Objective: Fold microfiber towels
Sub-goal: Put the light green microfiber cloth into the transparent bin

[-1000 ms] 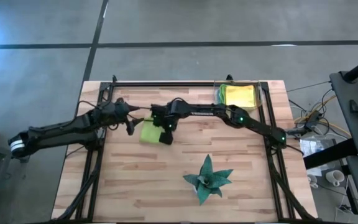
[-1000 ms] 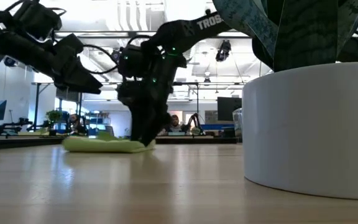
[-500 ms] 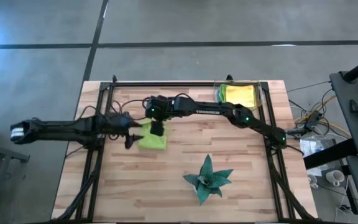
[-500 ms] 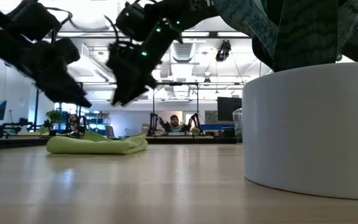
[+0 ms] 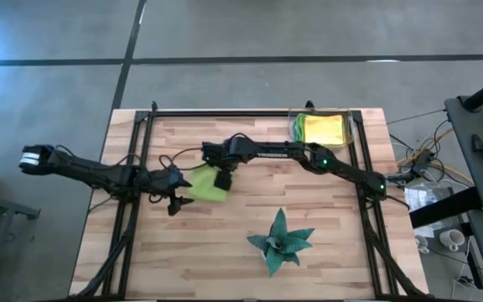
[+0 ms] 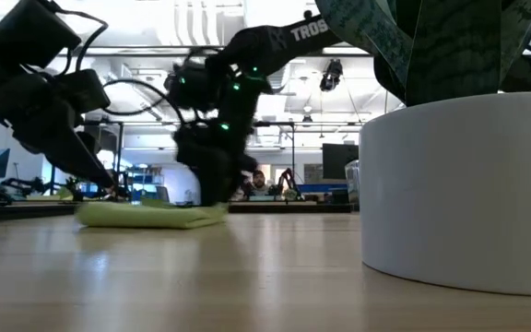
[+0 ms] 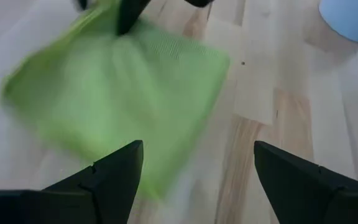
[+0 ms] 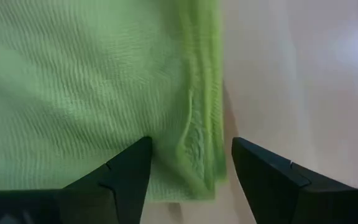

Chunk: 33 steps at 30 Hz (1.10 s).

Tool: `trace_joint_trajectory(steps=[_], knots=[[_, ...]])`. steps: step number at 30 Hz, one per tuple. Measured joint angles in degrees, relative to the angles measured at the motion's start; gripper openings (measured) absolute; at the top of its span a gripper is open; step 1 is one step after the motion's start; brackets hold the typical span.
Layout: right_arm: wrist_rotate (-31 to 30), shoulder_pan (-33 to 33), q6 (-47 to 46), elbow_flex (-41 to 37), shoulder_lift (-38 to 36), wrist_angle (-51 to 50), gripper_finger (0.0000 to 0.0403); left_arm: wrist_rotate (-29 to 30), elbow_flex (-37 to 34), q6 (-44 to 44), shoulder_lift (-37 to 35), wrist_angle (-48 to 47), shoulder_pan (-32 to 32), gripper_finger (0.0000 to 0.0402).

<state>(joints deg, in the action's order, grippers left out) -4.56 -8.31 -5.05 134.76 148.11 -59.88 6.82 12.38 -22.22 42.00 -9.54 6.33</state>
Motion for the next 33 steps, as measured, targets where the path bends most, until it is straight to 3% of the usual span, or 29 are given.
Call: trace_joint_trajectory(steps=[4, 7, 17, 24, 29, 33], knots=[[0.3, 0.3, -6.1, 0.1, -0.8, -15.1, 0.0222, 0.1, 0.0, 0.2, -1.3, 0.0, 0.0, 0.0289], [0.5, 0.8, -6.4, 0.2, -1.3, -20.5, 0.0222, 0.3, 0.0, 0.5, -2.3, 0.1, 0.0, 0.0289], [-2.8, -0.7, -6.9, 0.0, -5.4, -12.6, 0.0222, 2.8, -0.1, 1.1, -4.1, 1.7, -0.1, 0.0289], [-2.9, -3.2, -10.2, -0.2, -3.8, -11.7, 0.0249, 8.5, -0.8, 3.7, -1.9, 12.3, -0.3, 0.0289], [2.3, -3.1, -11.9, -0.4, -3.8, -11.5, 0.0288, 8.5, -0.8, 4.5, 0.3, 13.1, -0.3, 0.0289], [4.1, -3.1, -14.1, -1.0, -2.8, -11.5, 0.0291, 8.5, -0.7, 4.6, 1.5, 13.9, -0.3, 0.0289]])
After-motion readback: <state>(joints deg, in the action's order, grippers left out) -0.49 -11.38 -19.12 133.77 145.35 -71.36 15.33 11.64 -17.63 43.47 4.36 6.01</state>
